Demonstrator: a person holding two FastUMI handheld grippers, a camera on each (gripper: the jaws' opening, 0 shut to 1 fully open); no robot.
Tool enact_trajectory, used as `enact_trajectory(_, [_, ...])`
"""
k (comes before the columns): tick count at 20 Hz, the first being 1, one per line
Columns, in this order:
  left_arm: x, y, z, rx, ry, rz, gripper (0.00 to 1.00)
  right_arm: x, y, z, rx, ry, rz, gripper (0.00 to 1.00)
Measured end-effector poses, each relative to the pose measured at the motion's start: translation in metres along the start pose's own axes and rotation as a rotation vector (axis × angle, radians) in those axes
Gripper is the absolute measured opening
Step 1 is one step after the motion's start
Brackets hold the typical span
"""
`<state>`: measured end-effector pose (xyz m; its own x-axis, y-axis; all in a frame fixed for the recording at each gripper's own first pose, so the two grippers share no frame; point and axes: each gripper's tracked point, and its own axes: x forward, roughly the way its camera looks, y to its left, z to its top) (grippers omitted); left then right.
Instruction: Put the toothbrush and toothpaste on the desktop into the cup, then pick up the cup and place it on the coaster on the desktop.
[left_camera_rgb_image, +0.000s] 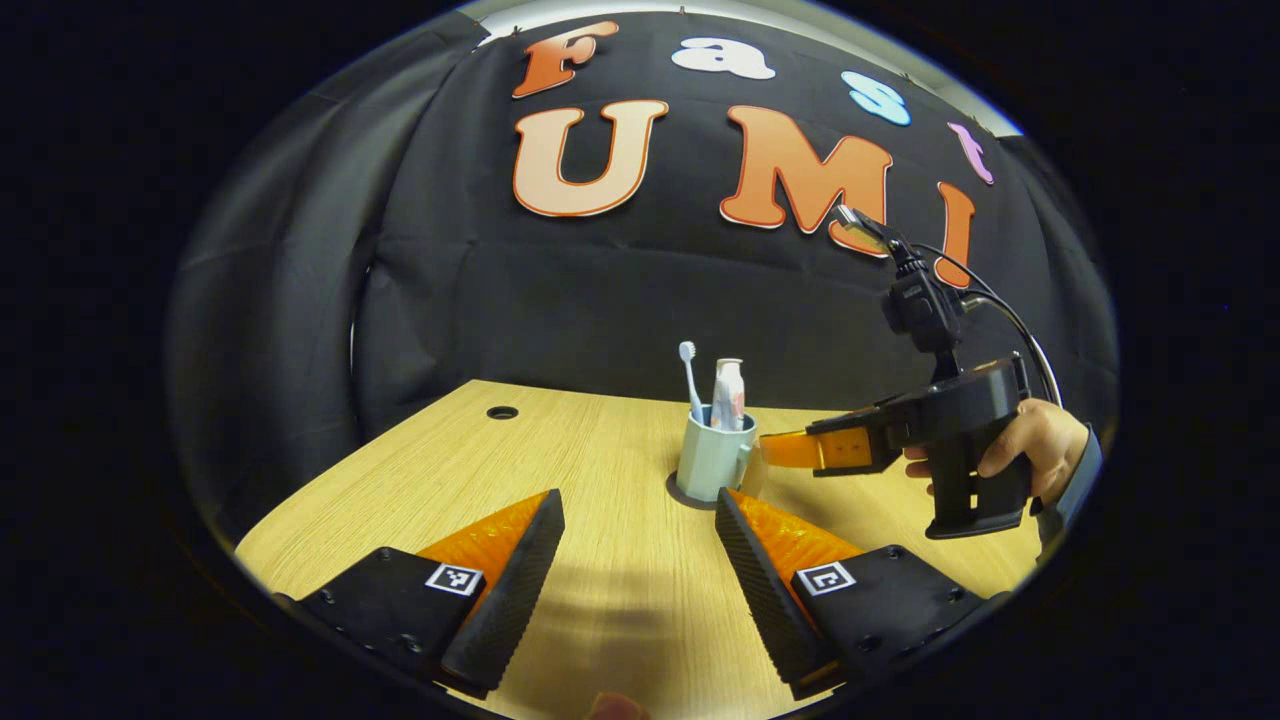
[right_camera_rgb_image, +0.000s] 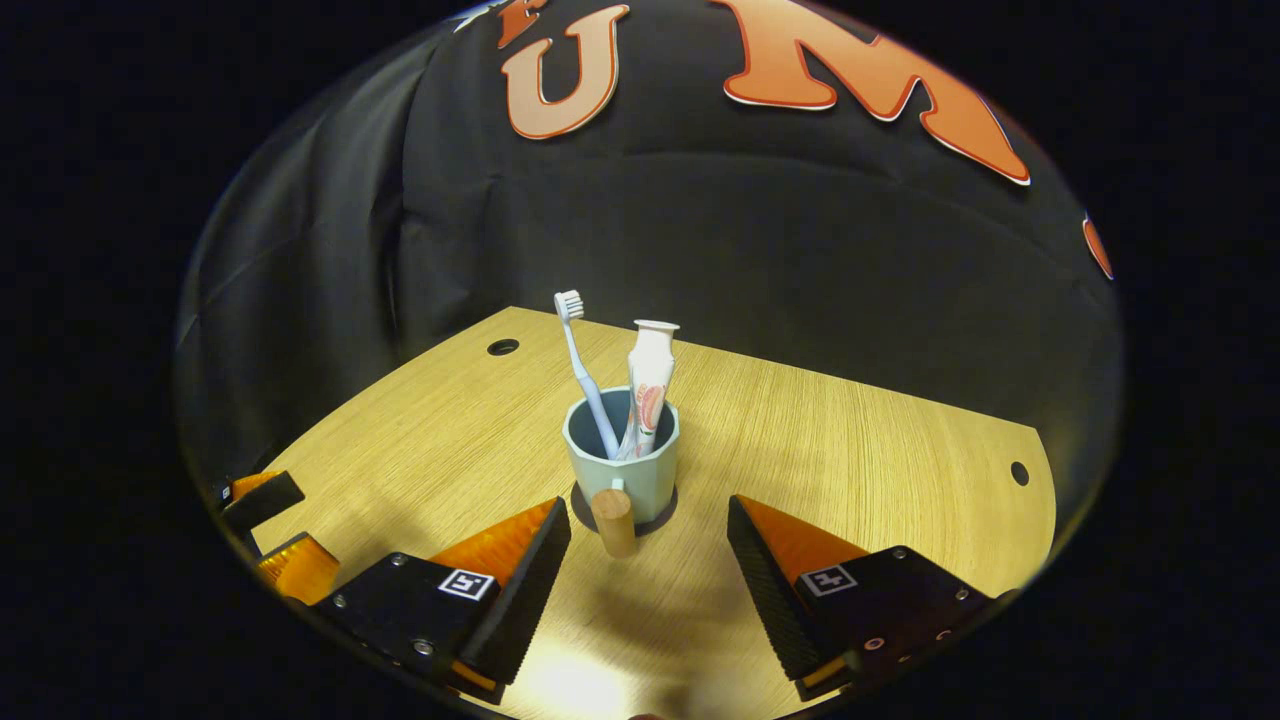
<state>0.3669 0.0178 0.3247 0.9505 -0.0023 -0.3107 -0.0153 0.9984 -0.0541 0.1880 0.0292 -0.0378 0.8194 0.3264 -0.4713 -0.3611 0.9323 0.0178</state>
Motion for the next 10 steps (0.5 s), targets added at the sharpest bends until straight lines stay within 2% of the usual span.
enact_trajectory(5, [0.003,-0.015,0.004,0.018,-0.020,-0.010,0.98,-0.026,-0.023,-0.006,-0.019,-0.062,-0.044,0.95])
enact_trajectory(10, [0.002,-0.033,0.010,0.052,-0.041,-0.021,0.98,-0.056,-0.041,-0.015,0.028,-0.137,-0.067,0.95])
